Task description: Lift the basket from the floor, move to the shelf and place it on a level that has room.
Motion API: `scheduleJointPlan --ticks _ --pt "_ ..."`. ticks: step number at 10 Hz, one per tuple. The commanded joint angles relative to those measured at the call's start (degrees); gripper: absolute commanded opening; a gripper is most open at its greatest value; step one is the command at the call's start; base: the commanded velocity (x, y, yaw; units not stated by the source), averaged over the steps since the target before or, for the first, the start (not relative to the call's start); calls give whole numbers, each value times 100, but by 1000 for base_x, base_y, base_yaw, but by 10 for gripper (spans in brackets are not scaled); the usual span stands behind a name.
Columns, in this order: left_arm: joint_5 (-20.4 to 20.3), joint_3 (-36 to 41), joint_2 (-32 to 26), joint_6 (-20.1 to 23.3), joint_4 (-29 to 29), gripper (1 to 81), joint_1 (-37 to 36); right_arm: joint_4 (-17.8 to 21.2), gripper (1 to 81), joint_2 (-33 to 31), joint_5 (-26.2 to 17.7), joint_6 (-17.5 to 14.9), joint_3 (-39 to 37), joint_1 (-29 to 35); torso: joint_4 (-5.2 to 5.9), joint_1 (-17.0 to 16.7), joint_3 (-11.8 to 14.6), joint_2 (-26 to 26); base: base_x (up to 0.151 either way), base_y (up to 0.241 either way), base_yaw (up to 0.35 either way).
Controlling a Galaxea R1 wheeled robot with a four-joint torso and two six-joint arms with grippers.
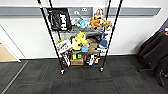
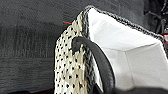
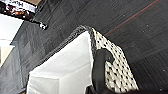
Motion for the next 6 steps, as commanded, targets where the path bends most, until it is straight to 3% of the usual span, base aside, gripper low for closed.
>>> scheduleJointPlan --ticks 1,6 --pt "319 176 -137 -16 -61 10 -456 99 10 78 -310 43 176 786 0 -345 0 534 0 0 0" --pt "204 544 -540 -33 -96 10 -657 81 10 439 -310 43 62 831 0 -981 0 1524 0 0 0"
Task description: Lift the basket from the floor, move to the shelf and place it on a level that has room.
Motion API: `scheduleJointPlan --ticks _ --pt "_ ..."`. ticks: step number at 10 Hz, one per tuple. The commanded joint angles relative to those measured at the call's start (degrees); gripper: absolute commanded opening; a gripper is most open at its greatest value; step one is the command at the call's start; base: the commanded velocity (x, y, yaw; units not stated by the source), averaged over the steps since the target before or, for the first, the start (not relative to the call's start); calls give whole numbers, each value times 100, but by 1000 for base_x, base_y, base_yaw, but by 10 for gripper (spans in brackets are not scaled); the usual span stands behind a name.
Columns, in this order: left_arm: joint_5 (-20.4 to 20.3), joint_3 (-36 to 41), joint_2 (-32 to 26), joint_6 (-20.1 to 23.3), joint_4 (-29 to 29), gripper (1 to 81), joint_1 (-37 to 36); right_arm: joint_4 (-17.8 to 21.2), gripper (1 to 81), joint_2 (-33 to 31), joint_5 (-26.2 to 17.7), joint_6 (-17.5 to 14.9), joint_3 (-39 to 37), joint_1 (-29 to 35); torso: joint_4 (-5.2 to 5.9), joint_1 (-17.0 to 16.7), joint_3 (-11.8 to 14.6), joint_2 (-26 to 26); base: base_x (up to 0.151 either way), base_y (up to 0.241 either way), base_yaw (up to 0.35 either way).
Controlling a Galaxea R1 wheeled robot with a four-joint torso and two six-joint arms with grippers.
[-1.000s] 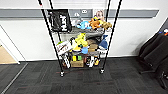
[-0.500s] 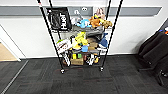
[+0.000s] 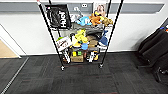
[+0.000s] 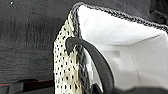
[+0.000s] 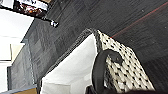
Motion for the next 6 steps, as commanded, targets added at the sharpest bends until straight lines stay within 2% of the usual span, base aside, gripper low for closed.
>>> scheduleJointPlan --ticks 1,2,3,6 --pt "325 585 -416 -22 -102 10 -593 64 10 -77 -290 58 165 393 0 -354 0 549 0 0 0" --pt "325 629 -487 -49 -102 10 -620 73 10 -103 -282 57 157 349 0 -474 0 739 0 0 0" --pt "325 673 -548 -57 -102 10 -628 73 10 -104 -281 58 139 323 0 -610 541 947 0 0 0" --pt "343 682 -557 -57 -102 10 -628 73 10 -138 -264 58 130 243 0 -910 708 1421 0 0 0"
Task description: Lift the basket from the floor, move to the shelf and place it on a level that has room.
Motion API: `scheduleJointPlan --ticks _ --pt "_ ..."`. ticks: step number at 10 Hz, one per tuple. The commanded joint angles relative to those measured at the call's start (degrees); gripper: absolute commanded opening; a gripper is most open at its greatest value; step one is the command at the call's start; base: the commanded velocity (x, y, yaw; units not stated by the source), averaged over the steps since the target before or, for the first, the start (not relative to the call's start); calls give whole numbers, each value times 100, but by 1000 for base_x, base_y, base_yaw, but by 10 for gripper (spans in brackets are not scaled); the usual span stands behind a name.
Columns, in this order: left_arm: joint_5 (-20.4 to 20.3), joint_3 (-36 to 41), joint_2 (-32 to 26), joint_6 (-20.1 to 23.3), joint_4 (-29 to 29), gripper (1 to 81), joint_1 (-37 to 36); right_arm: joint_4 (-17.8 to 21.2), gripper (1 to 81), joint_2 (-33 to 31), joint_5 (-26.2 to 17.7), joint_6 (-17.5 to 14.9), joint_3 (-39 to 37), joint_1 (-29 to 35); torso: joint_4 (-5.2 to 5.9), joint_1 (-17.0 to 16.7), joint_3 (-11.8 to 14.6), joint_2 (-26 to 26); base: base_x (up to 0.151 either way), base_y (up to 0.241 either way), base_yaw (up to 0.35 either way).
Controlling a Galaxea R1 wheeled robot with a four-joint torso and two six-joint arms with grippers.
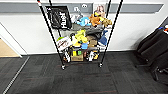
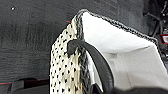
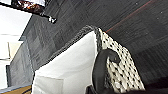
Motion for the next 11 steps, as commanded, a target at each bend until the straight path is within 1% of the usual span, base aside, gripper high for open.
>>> scheduleJointPlan --ticks 1,6,11 --pt "333 214 -177 -33 -85 10 -436 67 10 -151 -258 49 164 387 0 -356 542 549 0 0 0" --pt "333 214 -37 -24 -59 10 -444 67 10 -151 -222 49 191 466 0 -957 1452 1454 0 0 0" --pt "369 214 61 -24 -67 10 -444 67 10 -221 -205 58 252 484 0 -1611 2429 2446 0 0 0"
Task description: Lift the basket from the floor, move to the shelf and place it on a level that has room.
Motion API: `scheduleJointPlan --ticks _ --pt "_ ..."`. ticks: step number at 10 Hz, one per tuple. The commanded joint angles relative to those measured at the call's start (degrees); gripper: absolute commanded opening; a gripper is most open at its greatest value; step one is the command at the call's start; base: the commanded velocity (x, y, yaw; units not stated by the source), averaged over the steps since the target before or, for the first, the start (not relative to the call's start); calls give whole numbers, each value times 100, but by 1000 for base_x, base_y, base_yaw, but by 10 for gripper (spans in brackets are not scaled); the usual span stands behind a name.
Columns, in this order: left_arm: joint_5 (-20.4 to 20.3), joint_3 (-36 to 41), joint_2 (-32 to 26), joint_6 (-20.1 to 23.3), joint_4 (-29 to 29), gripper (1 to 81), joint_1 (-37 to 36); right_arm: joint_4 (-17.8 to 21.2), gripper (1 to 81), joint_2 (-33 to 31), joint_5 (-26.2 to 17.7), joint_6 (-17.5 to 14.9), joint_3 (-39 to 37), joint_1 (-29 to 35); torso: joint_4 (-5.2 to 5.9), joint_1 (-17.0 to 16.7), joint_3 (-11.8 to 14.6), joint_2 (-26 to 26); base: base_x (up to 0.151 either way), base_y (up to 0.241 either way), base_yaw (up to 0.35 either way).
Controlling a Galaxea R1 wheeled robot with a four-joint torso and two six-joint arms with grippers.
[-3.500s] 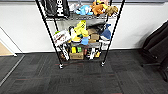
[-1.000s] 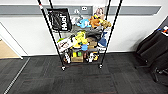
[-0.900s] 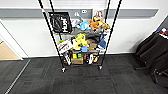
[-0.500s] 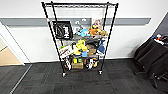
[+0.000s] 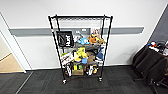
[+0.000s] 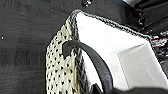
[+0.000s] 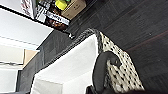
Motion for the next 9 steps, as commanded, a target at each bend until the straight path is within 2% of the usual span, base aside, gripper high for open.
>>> scheduleJointPlan --ticks 1,3,4,5,7,9 --pt "284 184 -102 -24 -67 10 -540 68 10 -117 -183 47 287 534 0 -352 531 547 0 0 0" --pt "284 201 -163 -24 -59 10 -453 59 10 -126 -191 38 252 412 0 -599 905 923 0 0 0" --pt "284 272 -233 -24 -59 10 -417 16 10 -126 -191 29 270 368 0 -726 536 1111 0 0 0" --pt "240 429 -356 -24 -50 10 -382 -2 10 -135 -199 29 296 315 0 -829 669 1266 0 0 0" --pt "213 772 -585 2 -41 10 -312 -2 10 -231 -199 21 445 253 0 -1036 756 1578 0 0 0" --pt "205 799 -629 11 -33 10 -215 -11 10 -345 -182 21 542 156 0 -1275 765 1943 0 0 0"
